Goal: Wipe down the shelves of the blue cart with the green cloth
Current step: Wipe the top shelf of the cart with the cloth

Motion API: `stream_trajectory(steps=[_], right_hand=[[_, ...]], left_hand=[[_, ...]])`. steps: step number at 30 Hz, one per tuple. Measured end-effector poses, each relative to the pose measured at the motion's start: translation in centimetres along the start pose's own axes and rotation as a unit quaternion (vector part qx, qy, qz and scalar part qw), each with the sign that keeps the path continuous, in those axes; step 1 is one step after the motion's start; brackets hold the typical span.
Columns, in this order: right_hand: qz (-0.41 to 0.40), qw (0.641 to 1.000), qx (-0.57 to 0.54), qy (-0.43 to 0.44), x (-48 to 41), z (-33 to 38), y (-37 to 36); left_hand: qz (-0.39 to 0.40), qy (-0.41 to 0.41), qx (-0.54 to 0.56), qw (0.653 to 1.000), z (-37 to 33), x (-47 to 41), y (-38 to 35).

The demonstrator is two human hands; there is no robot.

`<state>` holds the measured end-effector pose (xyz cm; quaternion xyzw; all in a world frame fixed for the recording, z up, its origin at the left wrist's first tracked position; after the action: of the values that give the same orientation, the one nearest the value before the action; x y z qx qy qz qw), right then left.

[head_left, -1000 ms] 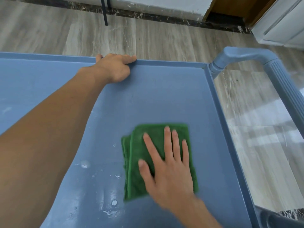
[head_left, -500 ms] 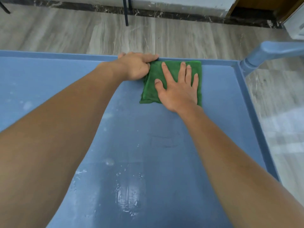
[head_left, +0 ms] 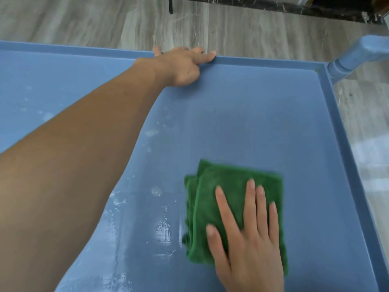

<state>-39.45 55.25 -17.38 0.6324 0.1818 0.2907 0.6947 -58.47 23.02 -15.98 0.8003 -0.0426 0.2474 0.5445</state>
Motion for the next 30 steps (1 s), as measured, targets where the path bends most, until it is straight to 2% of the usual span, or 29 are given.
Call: stream_trajectory(steps=[7, 11, 16, 20, 25, 30], right_hand=[[-0.012, 0.996, 0.081, -0.033, 5.3, 0.9, -1.2], [-0.009, 0.999, 0.04, -0.024, 3.7, 1.3, -0.8], [0.002, 1.0, -0.006, -0.013, -3.4, 2.1, 0.1], [-0.016, 1.0, 0.001, -0.017, -12.6, 3.0, 0.7], [0.005, 0.999, -0.021, -0.028, -23.7, 3.5, 1.1], [0.022, 0.999, -0.011, -0.026, -28.9, 3.8, 1.4]], left_hand=[[-0.002, -0.016, -0.007, 1.0, 0.1, 0.4, -0.1], [-0.01, -0.034, 0.013, 0.999, 1.2, 1.2, 0.5], [-0.031, -0.027, 0.049, 0.998, 4.1, 2.7, 0.9], [-0.058, -0.037, 0.071, 0.995, 3.4, 2.9, 1.2], [-0.071, -0.033, 0.095, 0.992, 3.4, 2.9, 1.1], [-0.074, -0.043, 0.086, 0.993, 3.1, 2.8, 1.0]])
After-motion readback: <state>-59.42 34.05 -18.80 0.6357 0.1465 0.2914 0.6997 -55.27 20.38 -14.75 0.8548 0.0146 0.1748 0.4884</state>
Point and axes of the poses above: each hand's wrist, its own x-axis away from the middle knuckle, its own y-axis out of the back of the hand, z = x × y, the point moved 5 cm from there along -x, towards the middle knuckle, and after that the axes turned 6 degrees about z, right-handed, at the moved point
